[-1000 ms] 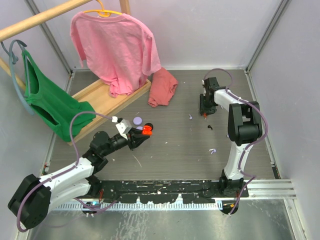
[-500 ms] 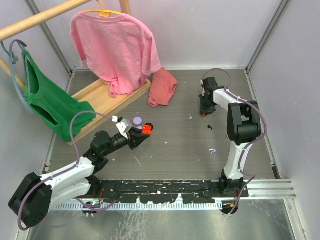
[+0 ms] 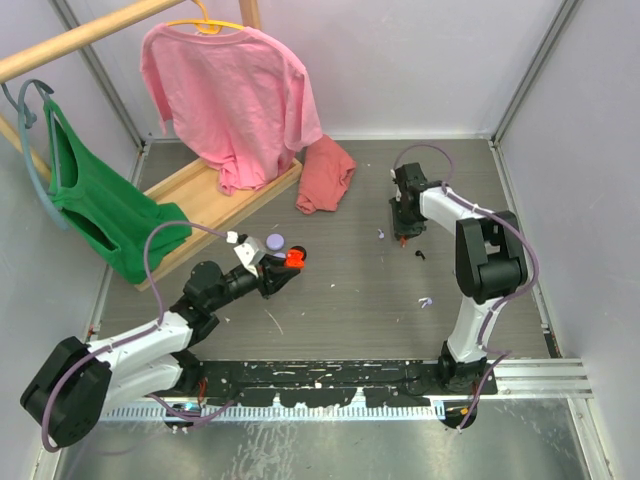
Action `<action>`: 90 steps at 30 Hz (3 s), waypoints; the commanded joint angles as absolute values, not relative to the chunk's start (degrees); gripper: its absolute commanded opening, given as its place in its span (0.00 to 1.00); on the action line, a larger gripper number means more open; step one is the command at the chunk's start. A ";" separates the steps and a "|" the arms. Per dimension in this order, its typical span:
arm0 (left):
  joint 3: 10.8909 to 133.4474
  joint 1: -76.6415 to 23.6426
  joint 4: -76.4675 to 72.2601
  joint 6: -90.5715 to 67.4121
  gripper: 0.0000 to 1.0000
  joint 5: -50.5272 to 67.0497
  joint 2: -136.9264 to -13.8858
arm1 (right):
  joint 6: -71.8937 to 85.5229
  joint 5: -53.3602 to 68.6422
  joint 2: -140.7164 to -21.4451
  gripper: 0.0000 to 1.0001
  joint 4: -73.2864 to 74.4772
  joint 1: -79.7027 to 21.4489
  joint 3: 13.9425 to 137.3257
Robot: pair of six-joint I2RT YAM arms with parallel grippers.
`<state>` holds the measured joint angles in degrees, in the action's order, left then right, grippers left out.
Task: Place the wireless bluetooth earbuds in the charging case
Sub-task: Pick up the earbud from the center of the board, then place the earbud in the charging case.
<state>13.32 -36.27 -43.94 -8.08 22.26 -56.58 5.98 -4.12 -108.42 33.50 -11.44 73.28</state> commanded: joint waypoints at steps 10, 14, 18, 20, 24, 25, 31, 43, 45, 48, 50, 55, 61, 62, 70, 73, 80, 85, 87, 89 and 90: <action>13.88 -36.42 -55.32 -5.90 0.08 27.88 -59.19 | 6.39 -9.08 -85.45 0.12 23.54 -24.66 63.37; 14.43 -36.42 -58.41 -6.41 0.09 30.92 -59.77 | 6.32 -9.12 -79.15 0.12 19.65 -29.07 60.54; 15.23 -36.44 -59.50 -5.38 0.09 31.42 -60.10 | 6.15 -8.70 -72.53 0.11 15.30 -33.43 57.92; 15.46 -36.38 -60.70 -4.53 0.08 31.91 -60.48 | 6.20 -7.81 -68.64 0.11 13.03 -35.20 56.53; 16.08 -36.40 -63.67 -2.93 0.06 33.06 -61.73 | 6.21 -4.71 -62.70 0.11 9.36 -37.93 54.36; 16.41 -36.40 -64.13 -2.64 0.06 33.33 -61.80 | 6.27 -3.68 -61.28 0.11 8.34 -38.45 53.59; 18.56 -36.44 -64.38 -2.15 0.05 33.53 -61.53 | 8.00 6.59 -53.68 0.12 -0.78 -40.20 48.47; 20.89 -36.46 -67.11 -5.15 0.05 35.50 -61.45 | 13.38 18.73 -48.16 0.13 -20.15 -42.56 39.32; 20.92 -36.41 -68.03 -6.40 0.05 35.57 -61.45 | 14.59 19.73 -48.08 0.13 -23.42 -42.95 37.93; 20.95 -36.47 -69.09 -7.55 0.06 35.49 -61.37 | 15.82 20.67 -48.37 0.13 -28.56 -43.50 36.15; 21.09 -36.45 -69.29 -8.17 0.06 35.68 -61.38 | 16.23 20.74 -48.78 0.13 -30.65 -43.97 35.50; 21.21 -36.47 -69.70 -9.44 0.06 36.23 -61.25 | 16.19 20.02 -50.27 0.12 -34.05 -45.19 34.88; 21.04 -36.55 -71.19 -11.69 0.05 36.30 -61.75 | 16.07 18.48 -51.93 0.13 -37.78 -46.02 33.75; 21.01 -36.54 -71.34 -11.95 0.05 36.22 -61.65 | 16.08 18.49 -52.35 0.13 -38.29 -46.17 33.67; 21.06 -36.74 -71.90 -13.06 0.04 35.86 -61.35 | 15.13 16.44 -54.60 0.12 -40.71 -47.83 33.31; 20.87 -36.76 -71.98 -13.26 0.04 35.37 -60.97 | 14.88 16.35 -55.30 0.12 -41.13 -48.32 33.45; 20.45 -36.83 -72.82 -14.45 0.03 34.85 -60.43 | 14.04 15.19 -56.20 0.12 -41.65 -49.31 33.02; 19.96 -36.82 -73.96 -15.73 0.02 33.76 -60.11 | 13.63 14.82 -56.22 0.12 -41.75 -49.74 32.79; 19.80 -36.83 -74.24 -16.18 0.02 33.05 -59.83 | 13.46 14.82 -56.18 0.12 -41.91 -49.91 32.54; 19.71 -36.83 -74.27 -16.69 0.01 32.29 -59.62 | 13.50 14.95 -56.05 0.12 -41.92 -49.92 32.44; 19.76 -36.82 -74.27 -17.02 0.01 31.89 -59.53 | 13.57 15.13 -56.01 0.12 -42.04 -50.00 32.38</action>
<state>18.76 -36.67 -68.49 -15.77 34.68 -61.25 14.50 15.51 -56.29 -38.72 -49.41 32.77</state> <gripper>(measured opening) 0.263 0.272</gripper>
